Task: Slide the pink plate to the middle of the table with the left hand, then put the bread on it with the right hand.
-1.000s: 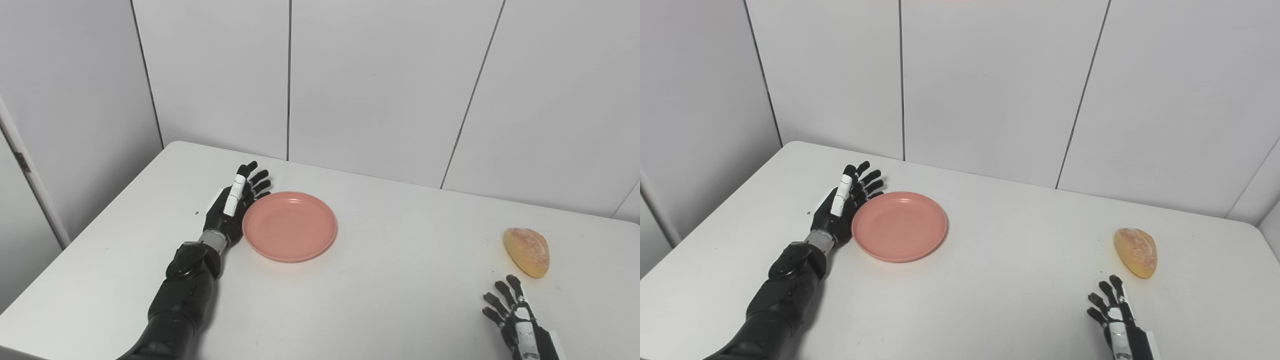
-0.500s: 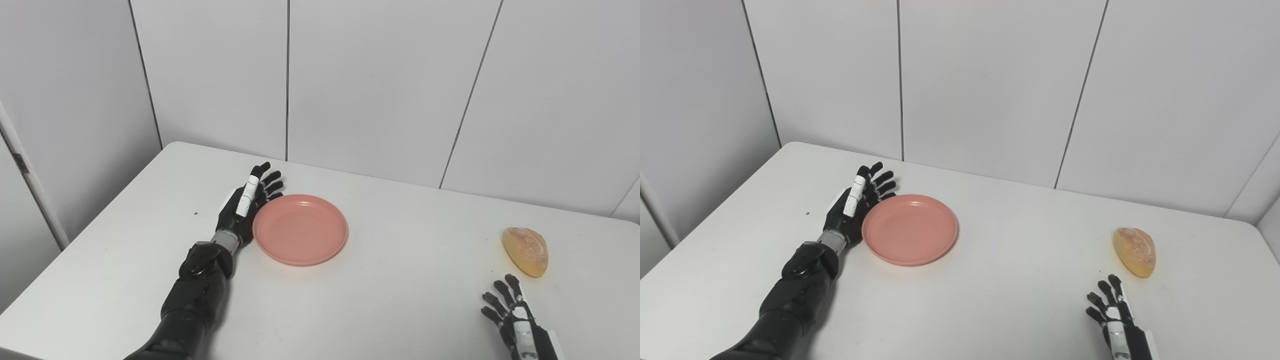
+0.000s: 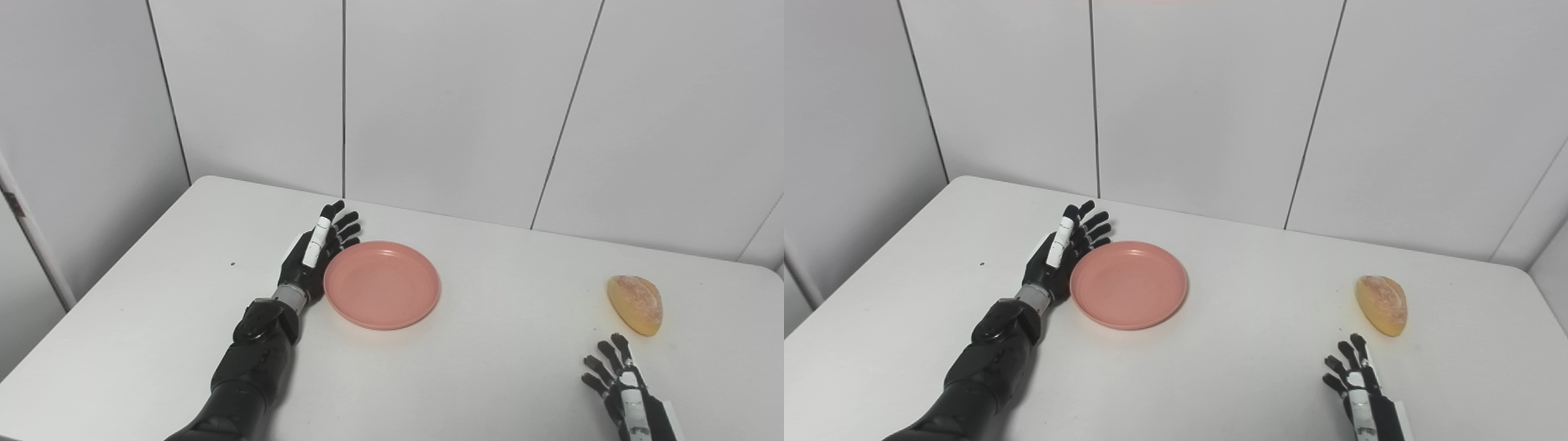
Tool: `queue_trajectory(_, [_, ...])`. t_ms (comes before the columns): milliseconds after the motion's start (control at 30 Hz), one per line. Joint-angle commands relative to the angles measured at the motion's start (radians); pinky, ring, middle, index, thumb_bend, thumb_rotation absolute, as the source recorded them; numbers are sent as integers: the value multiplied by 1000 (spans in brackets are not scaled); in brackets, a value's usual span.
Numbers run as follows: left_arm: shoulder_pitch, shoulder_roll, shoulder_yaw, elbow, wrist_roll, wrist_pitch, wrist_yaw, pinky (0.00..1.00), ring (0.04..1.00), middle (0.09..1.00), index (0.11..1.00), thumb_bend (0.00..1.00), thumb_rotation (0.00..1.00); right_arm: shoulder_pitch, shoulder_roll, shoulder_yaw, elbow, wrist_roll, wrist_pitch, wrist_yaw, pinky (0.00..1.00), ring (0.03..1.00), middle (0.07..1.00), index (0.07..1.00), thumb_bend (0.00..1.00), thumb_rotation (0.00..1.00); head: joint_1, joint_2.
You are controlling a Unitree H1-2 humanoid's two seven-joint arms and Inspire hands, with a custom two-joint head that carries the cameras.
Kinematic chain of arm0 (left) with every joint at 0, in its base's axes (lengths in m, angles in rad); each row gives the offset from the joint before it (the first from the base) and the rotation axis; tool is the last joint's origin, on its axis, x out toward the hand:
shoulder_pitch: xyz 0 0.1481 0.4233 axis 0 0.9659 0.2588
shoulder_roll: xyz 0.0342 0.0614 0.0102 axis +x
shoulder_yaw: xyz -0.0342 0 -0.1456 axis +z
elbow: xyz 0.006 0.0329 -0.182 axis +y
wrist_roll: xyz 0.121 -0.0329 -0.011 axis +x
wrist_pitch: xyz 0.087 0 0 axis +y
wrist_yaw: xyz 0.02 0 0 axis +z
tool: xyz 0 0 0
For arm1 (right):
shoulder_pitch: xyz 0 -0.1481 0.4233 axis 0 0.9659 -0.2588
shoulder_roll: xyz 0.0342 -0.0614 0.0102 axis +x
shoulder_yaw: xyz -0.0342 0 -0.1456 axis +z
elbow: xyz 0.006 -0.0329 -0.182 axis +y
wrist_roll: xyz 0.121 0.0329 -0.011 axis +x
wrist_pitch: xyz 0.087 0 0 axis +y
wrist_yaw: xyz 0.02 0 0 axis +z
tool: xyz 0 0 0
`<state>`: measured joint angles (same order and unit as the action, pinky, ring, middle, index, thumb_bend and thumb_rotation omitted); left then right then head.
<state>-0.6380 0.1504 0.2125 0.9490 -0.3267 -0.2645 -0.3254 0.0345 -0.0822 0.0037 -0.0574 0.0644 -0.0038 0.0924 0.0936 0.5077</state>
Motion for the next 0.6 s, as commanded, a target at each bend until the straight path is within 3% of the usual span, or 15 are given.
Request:
queue_trajectory(0, [41,-48,-8,30,-2,-12,-12,891,900,908,957,949,812,32,28,23,18,-1,28,2,844,882,950,982,839,980,-13,3])
queue_trajectory(200, [49,-67,-15,20,0,-12,-3,894,903,911,957,943,819,33,41,40,4,-27,41,-15,831,875,944,974,845,979,-70,19])
queue_trajectory(567, [52,-118,-41,13,22,-4,24,893,902,906,946,928,820,30,54,59,-12,-51,60,-37,828,869,947,973,842,1000,-84,25])
